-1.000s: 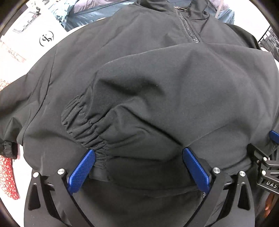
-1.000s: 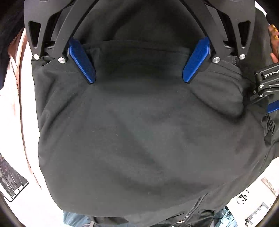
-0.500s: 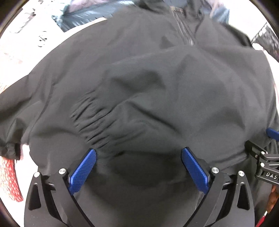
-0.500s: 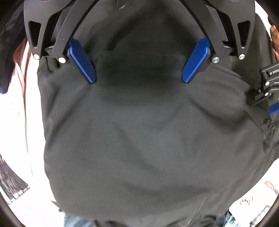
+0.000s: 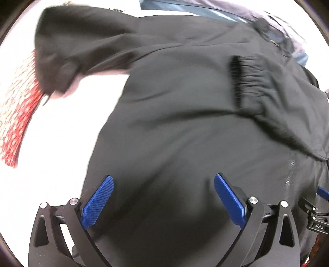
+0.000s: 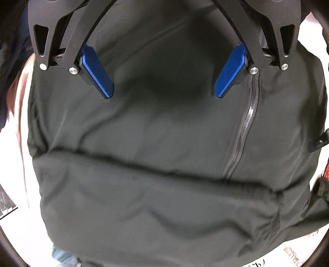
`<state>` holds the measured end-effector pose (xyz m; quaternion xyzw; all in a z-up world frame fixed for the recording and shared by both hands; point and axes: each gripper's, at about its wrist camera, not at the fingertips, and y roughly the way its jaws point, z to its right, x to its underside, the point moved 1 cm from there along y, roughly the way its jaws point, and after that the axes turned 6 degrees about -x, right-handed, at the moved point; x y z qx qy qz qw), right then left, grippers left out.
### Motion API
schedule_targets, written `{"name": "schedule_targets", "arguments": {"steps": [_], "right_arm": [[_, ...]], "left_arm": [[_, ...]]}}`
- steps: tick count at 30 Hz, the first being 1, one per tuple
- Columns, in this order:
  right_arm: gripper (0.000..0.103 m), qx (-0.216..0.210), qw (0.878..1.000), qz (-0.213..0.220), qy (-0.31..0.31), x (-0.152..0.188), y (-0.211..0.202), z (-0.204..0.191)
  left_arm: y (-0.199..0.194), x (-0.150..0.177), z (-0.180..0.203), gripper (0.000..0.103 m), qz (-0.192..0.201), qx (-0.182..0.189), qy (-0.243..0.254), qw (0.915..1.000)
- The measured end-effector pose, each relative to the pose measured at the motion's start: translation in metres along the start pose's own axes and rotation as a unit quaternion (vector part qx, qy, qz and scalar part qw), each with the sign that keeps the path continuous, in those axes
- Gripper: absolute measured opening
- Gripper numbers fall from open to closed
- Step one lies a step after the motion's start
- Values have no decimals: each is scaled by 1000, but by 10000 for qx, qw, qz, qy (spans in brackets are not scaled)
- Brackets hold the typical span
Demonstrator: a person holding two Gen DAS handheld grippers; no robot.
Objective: Fold large clothes
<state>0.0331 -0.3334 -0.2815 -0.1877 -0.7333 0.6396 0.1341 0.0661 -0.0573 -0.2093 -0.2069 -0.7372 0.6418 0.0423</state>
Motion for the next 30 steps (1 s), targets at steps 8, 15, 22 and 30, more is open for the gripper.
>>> {"name": "schedule_targets", "arguments": {"steps": [8, 15, 22, 30], "right_arm": [[98, 8, 9994, -326, 152, -5, 17, -5], [98, -73, 9982, -395, 451, -7, 20, 0], [98, -92, 9983, -393, 430, 21, 25, 34], [98, -26, 9979, -385, 519, 38, 36, 14]], "left_arm": [[9, -26, -76, 97, 386, -814, -388, 9952], [22, -93, -136, 97, 671, -1409, -945, 9832], [48, -157, -145, 85, 559, -1449, -956, 9832], [54, -187, -184, 22, 405, -1194, -1305, 9834]]}}
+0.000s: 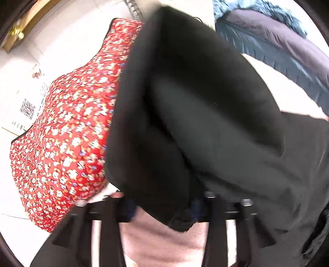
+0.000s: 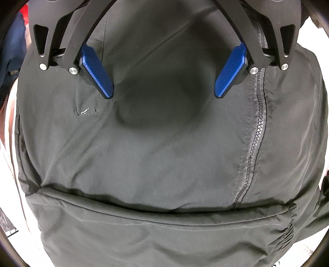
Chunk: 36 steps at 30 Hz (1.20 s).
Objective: Fold large clothes
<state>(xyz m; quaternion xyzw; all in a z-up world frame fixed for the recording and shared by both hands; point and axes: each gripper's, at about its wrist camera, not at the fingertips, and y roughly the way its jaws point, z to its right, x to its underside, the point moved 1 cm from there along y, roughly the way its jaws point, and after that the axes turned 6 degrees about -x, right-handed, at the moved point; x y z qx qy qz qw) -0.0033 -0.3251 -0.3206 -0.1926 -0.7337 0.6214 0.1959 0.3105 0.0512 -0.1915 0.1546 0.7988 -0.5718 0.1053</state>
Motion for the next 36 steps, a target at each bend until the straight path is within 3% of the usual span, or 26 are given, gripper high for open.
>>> {"name": "schedule_targets", "arguments": {"steps": [4, 10, 14, 17, 18, 20, 23, 25, 29, 30, 33, 35, 36], "right_arm": [[98, 33, 10000, -56, 54, 1, -12, -8], [98, -238, 9991, 320, 156, -4, -33, -8], [96, -305, 9989, 257, 254, -3, -31, -5], [94, -458, 9981, 273, 303, -7, -35, -2], [94, -499, 9978, 320, 306, -8, -39, -1], [94, -576, 9969, 436, 313, -12, -47, 0], [94, -700, 9954, 536, 386, -16, -56, 5], [94, -769, 9942, 578, 491, -18, -60, 9], [94, -893, 9917, 593, 708, -19, -63, 22], [94, -924, 9911, 597, 756, -18, -64, 25], [94, -965, 9892, 689, 860, -10, -72, 35], [94, -988, 9879, 740, 943, -3, -77, 49], [94, -988, 9870, 747, 1026, 0, -77, 55]], "left_arm": [[-15, -16, -49, 13, 21, 341, -493, 9982], [-45, -29, -132, 12, 199, 641, -1091, 9918], [-58, -32, -139, 12, 291, 593, -914, 9936], [-68, -23, -138, 11, 104, 1195, -1023, 9875], [-74, -21, -132, 11, 4, 1504, -992, 9836], [-90, -18, -109, 11, -54, 1769, -666, 9820], [-137, -1, -44, 11, 129, 2274, 308, 9732], [-174, 12, 9, 11, 219, 2776, 961, 9556], [-234, 26, 100, 11, 349, 3513, 1734, 9194], [-252, 25, 125, 11, 348, 3772, 1839, 9070], [-277, 18, 171, 11, 37, 4374, 1673, 8836], [-276, 17, 196, 11, -332, 4488, 1412, 8818], [-267, 21, 213, 15, -774, 4528, 1167, 8806]]}}
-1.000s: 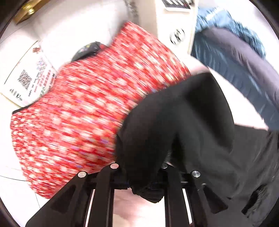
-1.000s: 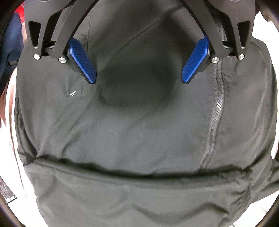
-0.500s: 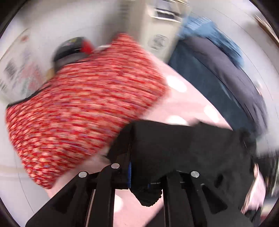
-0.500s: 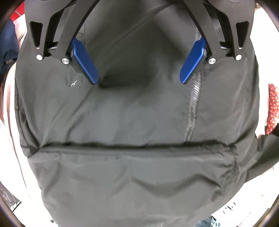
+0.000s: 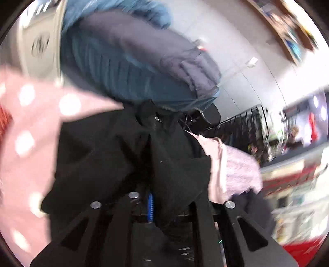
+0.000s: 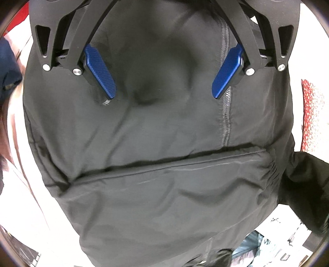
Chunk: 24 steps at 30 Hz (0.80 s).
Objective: Fold large clothes
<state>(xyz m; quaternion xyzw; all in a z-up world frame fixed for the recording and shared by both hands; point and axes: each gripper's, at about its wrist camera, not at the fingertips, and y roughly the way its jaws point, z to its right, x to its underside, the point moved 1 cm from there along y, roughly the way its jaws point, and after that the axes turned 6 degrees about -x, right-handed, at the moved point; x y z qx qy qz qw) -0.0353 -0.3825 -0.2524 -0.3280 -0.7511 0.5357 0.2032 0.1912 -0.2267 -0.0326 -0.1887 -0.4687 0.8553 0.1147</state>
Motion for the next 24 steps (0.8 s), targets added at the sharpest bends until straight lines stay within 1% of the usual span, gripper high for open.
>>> {"name": "schedule_targets", "arguments": {"steps": [1, 2, 3, 4, 5, 6, 7, 8, 9, 10, 11, 13, 14, 16, 17, 18, 20, 21, 22, 23, 24], "right_arm": [[94, 7, 9999, 17, 110, 2, -2, 7], [94, 12, 9998, 30, 214, 1, -8, 11], [94, 13, 9994, 33, 332, 2, -9, 18], [94, 11, 9987, 17, 507, 3, -10, 26], [94, 1, 9980, -3, 624, 4, -10, 31], [94, -21, 9971, -25, 754, 4, -10, 38], [94, -50, 9961, -42, 879, 4, -10, 43], [94, -58, 9956, -51, 934, 6, -8, 46], [94, -59, 9953, -61, 962, 5, -8, 47], [94, -63, 9954, -68, 952, 4, -7, 47], [94, -71, 9957, -69, 924, 6, -7, 44], [94, -145, 9969, -44, 777, 3, -9, 36], [94, -184, 9974, -33, 702, -1, -9, 31], [94, -304, 9985, -12, 466, -7, -10, 20], [94, -364, 9986, -5, 383, -13, -12, 14], [94, -443, 9986, 4, 294, -18, -12, 7], [94, -610, 9980, 33, 153, -28, -11, -8], [94, -698, 9975, 62, 109, -34, -10, -16], [94, -773, 9969, 95, 81, -40, -10, -22], [92, -829, 9965, 117, 66, -45, -9, -26], [88, -917, 9957, 128, 61, -49, -7, -33]], "left_arm": [[15, 4, 2, 20, -226, 65, -248, 9994], [37, 11, 5, 23, -531, 124, -455, 9975], [58, 22, 11, 35, -808, 92, -490, 9955], [70, 35, 20, 57, -1007, -16, -483, 9937], [89, 49, 22, 71, -1255, -80, -512, 9907], [103, 63, 24, 82, -1395, 141, -594, 9883], [112, 73, 26, 82, -1486, 268, -642, 9864], [122, 87, 29, 82, -1619, 287, -643, 9843], [129, 98, 31, 86, -1698, 195, -582, 9836], [133, 105, 33, 89, -1717, 107, -531, 9837], [135, 113, 32, 89, -1694, 94, -475, 9844], [135, 128, 33, 89, -1700, 239, -285, 9848], [132, 133, 31, 89, -1644, 229, -191, 9859], [122, 137, 16, 91, -1324, -85, -117, 9911], [118, 138, 6, 91, -1196, -250, -149, 9924], [112, 139, -13, 91, -1065, -458, -273, 9929], [105, 140, -44, 91, -931, -733, -540, 9915], [96, 143, -67, 91, -828, -947, -696, 9896], [91, 145, -81, 91, -757, -1121, -769, 9878], [84, 148, -96, 91, -677, -1321, -823, 9855], [76, 154, -114, 91, -602, -1549, -875, 9822]]}}
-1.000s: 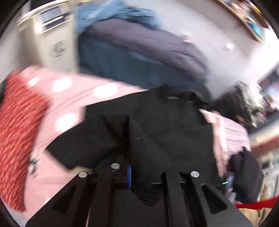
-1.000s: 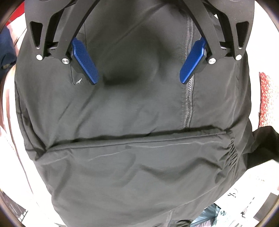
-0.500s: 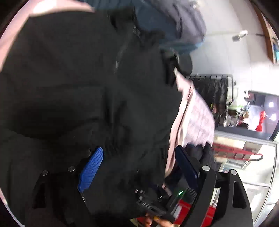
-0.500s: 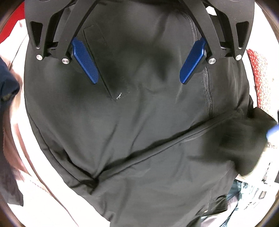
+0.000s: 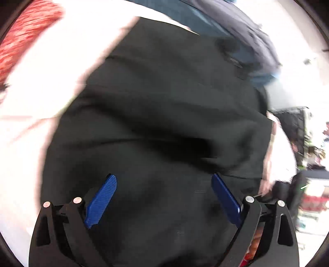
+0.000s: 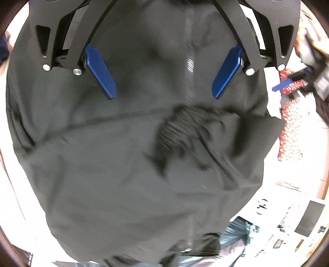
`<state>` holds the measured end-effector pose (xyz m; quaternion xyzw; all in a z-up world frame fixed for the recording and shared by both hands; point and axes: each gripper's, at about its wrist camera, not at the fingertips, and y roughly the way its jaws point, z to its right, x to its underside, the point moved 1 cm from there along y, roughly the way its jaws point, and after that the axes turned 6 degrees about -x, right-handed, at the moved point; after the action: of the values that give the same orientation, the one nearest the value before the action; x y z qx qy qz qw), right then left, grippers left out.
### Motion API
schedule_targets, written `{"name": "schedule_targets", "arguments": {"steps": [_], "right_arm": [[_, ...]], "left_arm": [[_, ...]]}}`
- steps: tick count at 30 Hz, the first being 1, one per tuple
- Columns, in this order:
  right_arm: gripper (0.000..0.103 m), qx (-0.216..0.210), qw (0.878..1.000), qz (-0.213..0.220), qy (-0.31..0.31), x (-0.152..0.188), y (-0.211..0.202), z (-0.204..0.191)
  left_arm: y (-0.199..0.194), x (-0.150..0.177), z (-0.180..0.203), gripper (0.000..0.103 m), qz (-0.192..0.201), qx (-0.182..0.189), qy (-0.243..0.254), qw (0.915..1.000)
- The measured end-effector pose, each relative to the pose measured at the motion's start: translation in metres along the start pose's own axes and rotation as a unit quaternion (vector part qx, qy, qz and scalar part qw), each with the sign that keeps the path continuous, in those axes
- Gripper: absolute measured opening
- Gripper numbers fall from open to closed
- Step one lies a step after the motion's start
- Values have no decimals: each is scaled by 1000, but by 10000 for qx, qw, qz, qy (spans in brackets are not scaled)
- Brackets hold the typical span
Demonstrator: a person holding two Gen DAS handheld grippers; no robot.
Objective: Fold large clothes
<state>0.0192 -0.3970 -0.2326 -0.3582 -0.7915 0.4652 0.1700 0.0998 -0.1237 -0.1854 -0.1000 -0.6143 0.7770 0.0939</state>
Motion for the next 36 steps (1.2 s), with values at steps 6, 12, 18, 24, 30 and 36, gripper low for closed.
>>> {"name": "schedule_targets", "arguments": {"steps": [6, 12, 18, 24, 30, 36], "right_arm": [[71, -456, 9967, -441, 514, -16, 46, -7], [33, -595, 9948, -514, 642, -18, 62, -20], [27, -100, 9997, 51, -200, -29, 11, -44], [27, 770, 9839, 717, -1443, -56, -44, -73], [27, 1357, 9786, 223, -1532, -70, -27, -49], [61, 1636, 9841, -439, -541, -56, 23, 4]], "left_arm": [[-2, 20, -71, 91, -93, -359, -501, 9981], [1, 25, -63, 91, -88, -134, -639, 9978], [-5, 16, -30, 91, 188, -58, -184, 9996], [-7, 0, -11, 91, 335, -70, -23, 9994], [-10, 2, -20, 91, 385, -108, -80, 9992], [-7, 13, -36, 91, 274, -277, -206, 9990]]}}
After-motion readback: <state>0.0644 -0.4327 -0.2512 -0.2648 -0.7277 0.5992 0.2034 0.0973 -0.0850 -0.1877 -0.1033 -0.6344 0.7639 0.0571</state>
